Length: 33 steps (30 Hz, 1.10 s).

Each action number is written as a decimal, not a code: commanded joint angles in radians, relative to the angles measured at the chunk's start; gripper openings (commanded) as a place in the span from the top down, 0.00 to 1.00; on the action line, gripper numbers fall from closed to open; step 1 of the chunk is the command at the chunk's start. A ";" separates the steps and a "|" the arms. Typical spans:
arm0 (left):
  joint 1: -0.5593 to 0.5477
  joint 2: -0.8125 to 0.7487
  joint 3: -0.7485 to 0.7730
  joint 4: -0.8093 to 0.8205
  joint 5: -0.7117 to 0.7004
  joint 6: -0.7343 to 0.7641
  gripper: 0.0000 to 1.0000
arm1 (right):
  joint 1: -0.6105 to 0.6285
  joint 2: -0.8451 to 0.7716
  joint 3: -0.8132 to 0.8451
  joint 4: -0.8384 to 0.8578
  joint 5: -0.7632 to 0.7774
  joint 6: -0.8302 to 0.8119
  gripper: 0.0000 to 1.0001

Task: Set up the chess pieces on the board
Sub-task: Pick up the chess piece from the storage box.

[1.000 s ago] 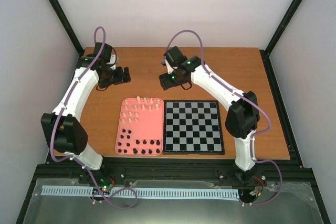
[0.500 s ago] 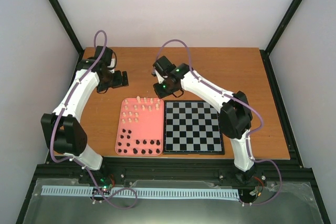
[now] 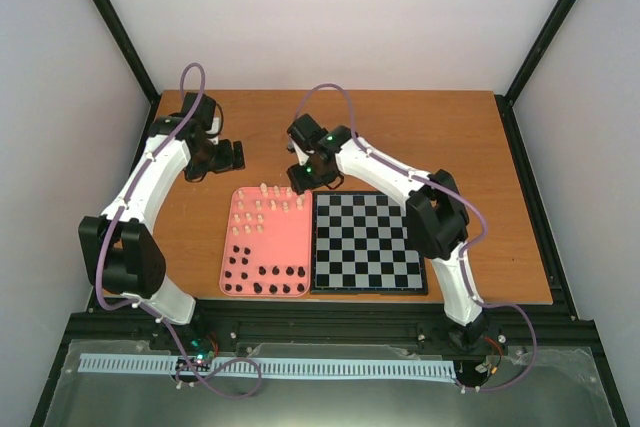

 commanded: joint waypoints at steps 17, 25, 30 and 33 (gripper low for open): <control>-0.007 -0.018 -0.009 0.000 0.018 -0.010 0.00 | 0.015 0.167 0.105 -0.067 -0.046 -0.020 0.51; -0.007 -0.015 -0.010 0.000 0.019 -0.010 0.00 | 0.021 0.186 0.113 -0.079 -0.054 -0.030 0.55; -0.007 -0.008 -0.008 -0.002 0.022 -0.009 0.00 | 0.024 0.208 0.137 -0.095 -0.066 -0.039 0.59; -0.008 -0.007 -0.006 -0.002 0.020 -0.010 0.00 | 0.025 0.221 0.148 -0.102 -0.071 -0.045 0.61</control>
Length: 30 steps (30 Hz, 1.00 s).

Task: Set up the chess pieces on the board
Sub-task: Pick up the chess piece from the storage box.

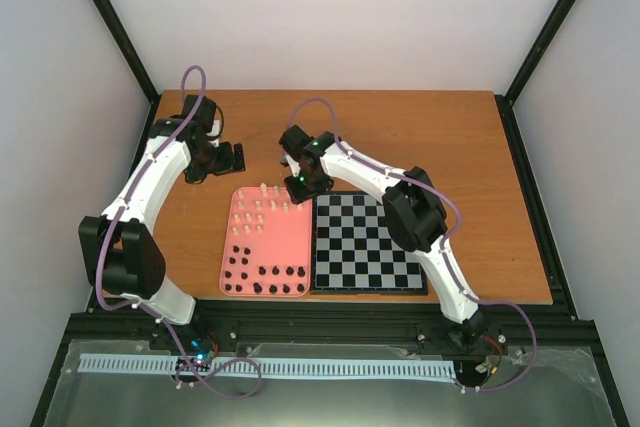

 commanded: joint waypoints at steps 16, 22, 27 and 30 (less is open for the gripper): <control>-0.007 0.004 0.014 -0.005 0.004 -0.009 0.00 | 0.019 0.020 0.037 -0.054 -0.004 -0.022 0.92; -0.007 0.003 0.015 -0.007 -0.002 -0.009 0.00 | 0.019 -0.029 0.046 -0.082 -0.003 -0.022 0.97; -0.007 0.004 0.019 -0.011 -0.002 -0.008 0.00 | 0.019 -0.100 0.066 -0.137 0.021 -0.013 0.97; -0.007 0.005 0.021 -0.013 0.001 -0.009 0.00 | 0.017 -0.148 0.061 -0.171 0.062 -0.009 0.97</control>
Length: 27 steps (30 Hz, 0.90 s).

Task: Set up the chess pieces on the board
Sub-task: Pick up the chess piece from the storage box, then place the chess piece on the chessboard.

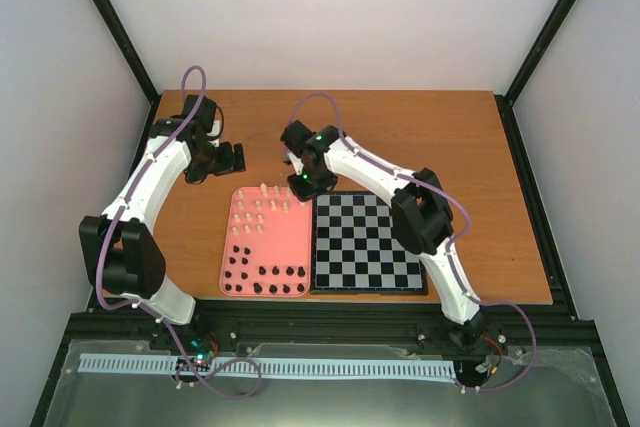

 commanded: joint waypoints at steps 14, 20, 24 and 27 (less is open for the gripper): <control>-0.007 0.015 0.029 -0.013 -0.002 -0.007 0.00 | -0.124 -0.199 -0.137 -0.068 0.242 0.008 0.97; -0.007 0.021 0.029 -0.012 -0.002 -0.007 0.00 | -0.198 -0.193 -0.184 -0.067 0.238 -0.029 0.97; -0.007 0.026 0.029 -0.013 -0.006 -0.007 0.00 | -0.219 -0.185 -0.202 -0.071 0.237 -0.056 0.97; -0.007 0.034 0.034 -0.013 -0.007 -0.007 0.00 | -0.221 -0.175 -0.203 -0.079 0.237 -0.069 0.97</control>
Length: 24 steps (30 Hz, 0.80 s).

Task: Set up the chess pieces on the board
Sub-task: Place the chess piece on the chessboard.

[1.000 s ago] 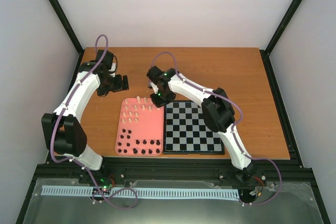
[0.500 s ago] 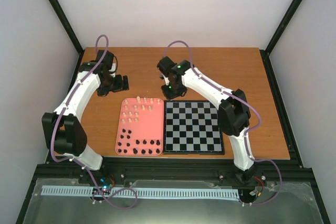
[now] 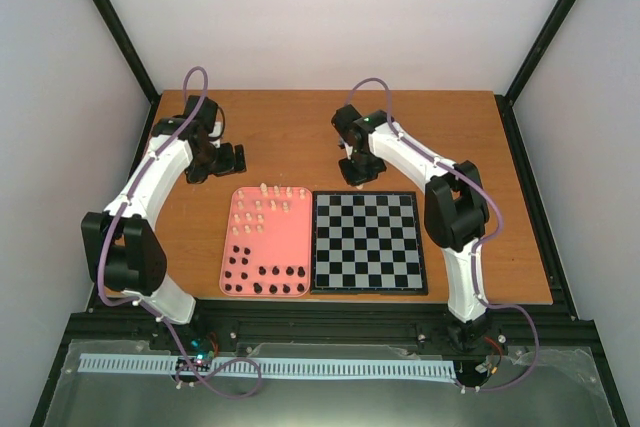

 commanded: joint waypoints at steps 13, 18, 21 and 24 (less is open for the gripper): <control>-0.007 0.036 0.038 -0.013 -0.003 -0.006 0.00 | -0.001 0.030 -0.031 -0.013 -0.031 -0.035 0.94; -0.007 0.038 0.038 -0.011 -0.004 -0.007 0.00 | -0.001 0.031 -0.049 -0.007 -0.037 -0.030 0.94; -0.007 0.039 0.036 -0.010 -0.006 -0.007 0.00 | -0.001 0.028 -0.060 -0.001 -0.049 -0.027 0.94; -0.007 0.041 0.034 -0.009 -0.005 -0.006 0.00 | -0.001 0.023 -0.072 0.010 -0.064 -0.018 0.94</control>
